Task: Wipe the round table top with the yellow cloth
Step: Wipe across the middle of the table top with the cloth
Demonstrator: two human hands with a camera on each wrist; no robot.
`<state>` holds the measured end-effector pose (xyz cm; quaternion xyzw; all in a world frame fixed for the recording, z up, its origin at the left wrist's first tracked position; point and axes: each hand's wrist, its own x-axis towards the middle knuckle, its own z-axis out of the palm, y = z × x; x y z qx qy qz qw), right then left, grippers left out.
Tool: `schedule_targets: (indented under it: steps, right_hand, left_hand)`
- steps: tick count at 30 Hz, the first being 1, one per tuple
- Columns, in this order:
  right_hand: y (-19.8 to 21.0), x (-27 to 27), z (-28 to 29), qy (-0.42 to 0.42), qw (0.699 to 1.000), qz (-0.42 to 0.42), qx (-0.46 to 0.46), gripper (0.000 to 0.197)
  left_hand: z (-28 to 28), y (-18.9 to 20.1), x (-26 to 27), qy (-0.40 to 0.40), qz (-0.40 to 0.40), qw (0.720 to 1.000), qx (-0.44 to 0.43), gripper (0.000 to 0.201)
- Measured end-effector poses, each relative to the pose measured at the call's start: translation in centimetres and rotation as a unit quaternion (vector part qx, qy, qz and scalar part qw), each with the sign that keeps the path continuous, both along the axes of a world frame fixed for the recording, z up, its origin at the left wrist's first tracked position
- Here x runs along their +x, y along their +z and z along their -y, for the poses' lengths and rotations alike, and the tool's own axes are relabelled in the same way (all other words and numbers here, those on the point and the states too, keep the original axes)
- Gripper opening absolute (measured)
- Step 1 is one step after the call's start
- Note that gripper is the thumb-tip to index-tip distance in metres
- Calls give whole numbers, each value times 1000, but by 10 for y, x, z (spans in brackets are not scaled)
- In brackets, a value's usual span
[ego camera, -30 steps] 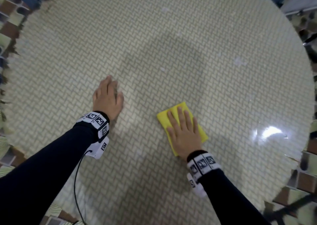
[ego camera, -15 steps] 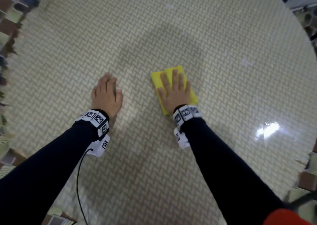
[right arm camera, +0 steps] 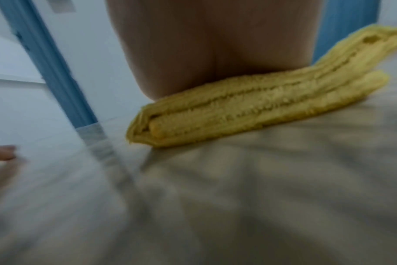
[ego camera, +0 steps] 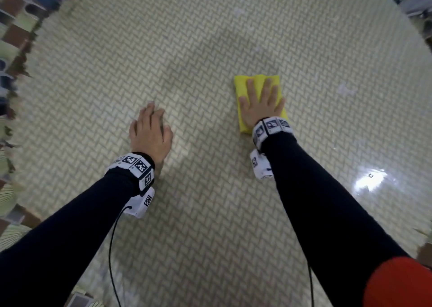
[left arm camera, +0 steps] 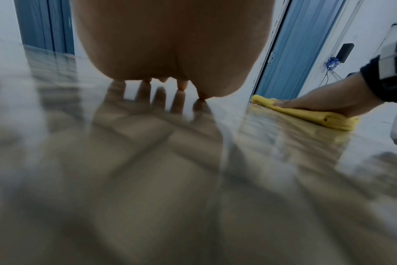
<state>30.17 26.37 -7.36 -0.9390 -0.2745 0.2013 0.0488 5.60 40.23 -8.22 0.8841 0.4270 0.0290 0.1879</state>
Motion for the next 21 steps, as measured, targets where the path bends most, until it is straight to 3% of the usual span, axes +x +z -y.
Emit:
schedule_targets:
  steps: [3,6,9,12,14,17,21]
  right_hand:
    - [-1,-48,-9,145,989,-3,-14,59]
    - [1,-103,41,224,974,29,14,56]
    - [1,-96,101,221,975,13,4,57]
    - [0,-55,116,125,992,29,-12,60]
    - [1,-29,93,49,997,58,0,62]
    - [3,-6,34,0,1000,6,-23,58]
    - [7,-35,-12,86,996,-5,-23,59]
  left_hand:
    - [-1,0,1,-3,3,1000,12,48]
    - [-2,-2,3,-3,9,1000,18,51]
    - [-3,-2,4,2,9,1000,15,54]
    - [-4,-3,3,1,9,1000,21,54]
    - [-5,-4,2,-3,4,1000,26,54]
    - [-5,-4,2,0,-6,1000,17,55]
    - [-4,-3,0,5,-10,1000,18,56]
